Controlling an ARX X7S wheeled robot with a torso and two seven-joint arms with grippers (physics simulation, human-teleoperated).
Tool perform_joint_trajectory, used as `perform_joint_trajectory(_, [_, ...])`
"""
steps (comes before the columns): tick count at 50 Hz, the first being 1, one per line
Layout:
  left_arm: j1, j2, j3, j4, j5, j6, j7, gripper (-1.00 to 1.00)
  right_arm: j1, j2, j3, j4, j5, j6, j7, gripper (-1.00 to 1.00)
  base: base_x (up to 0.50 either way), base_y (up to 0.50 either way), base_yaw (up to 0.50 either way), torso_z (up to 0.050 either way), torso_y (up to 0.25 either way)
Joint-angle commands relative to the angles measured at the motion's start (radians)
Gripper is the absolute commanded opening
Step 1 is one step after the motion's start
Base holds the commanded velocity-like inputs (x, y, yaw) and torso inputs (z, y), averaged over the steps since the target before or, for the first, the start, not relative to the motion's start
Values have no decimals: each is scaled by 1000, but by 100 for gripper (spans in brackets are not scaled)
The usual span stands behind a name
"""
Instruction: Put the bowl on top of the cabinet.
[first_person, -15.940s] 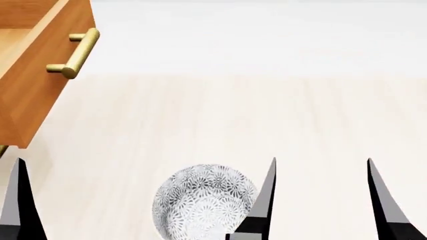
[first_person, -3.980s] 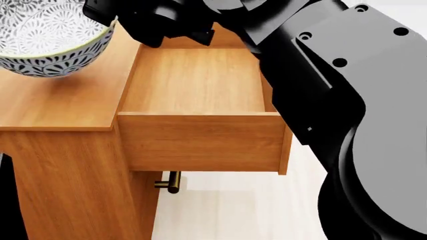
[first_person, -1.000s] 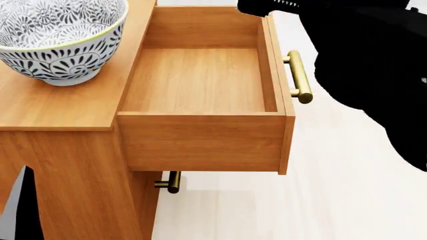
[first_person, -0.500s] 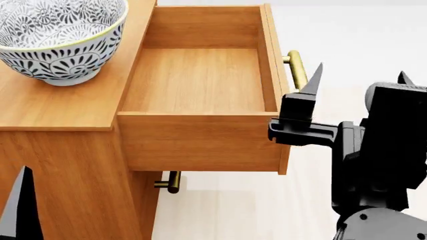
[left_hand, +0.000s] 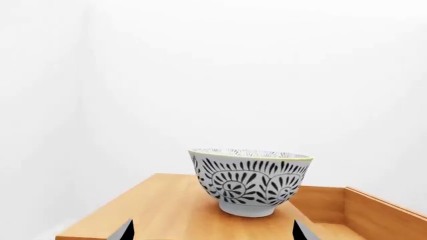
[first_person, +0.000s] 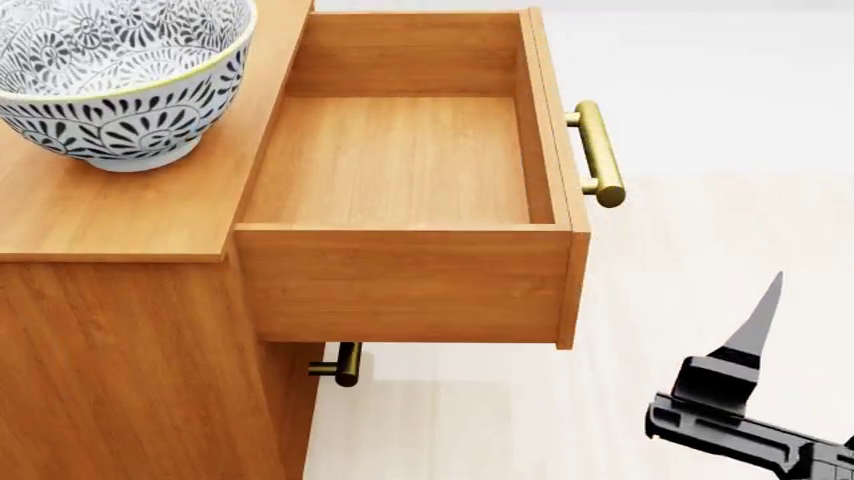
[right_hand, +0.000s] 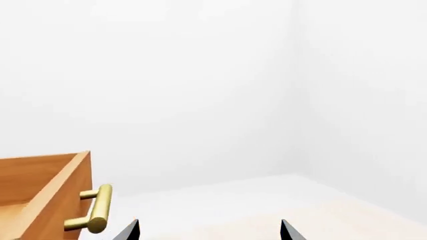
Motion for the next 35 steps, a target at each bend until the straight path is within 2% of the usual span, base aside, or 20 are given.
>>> perform_joint_trajectory(1, [29,-135,-24,-33,11,88,-53,100,-95,182,90,-86,-89,35,15,100,0,0,0,0,0])
perform_joint_trajectory(8, [44,-245,-31,-21,28,165,-94,100,-98,358,93,-141,-122,9,-7,100,0,0,0,0,0])
perform_joint_trajectory(15, [57,-311,-26,-40,35,237,-122,100,-101,364,94,-109,-134,1,31,100,0,0,0,0,0])
perform_joint_trajectory(35, [49,-318,-39,-33,47,221,-175,100,-119,364,87,64,-101,-133,31,100,0,0,0,0,0])
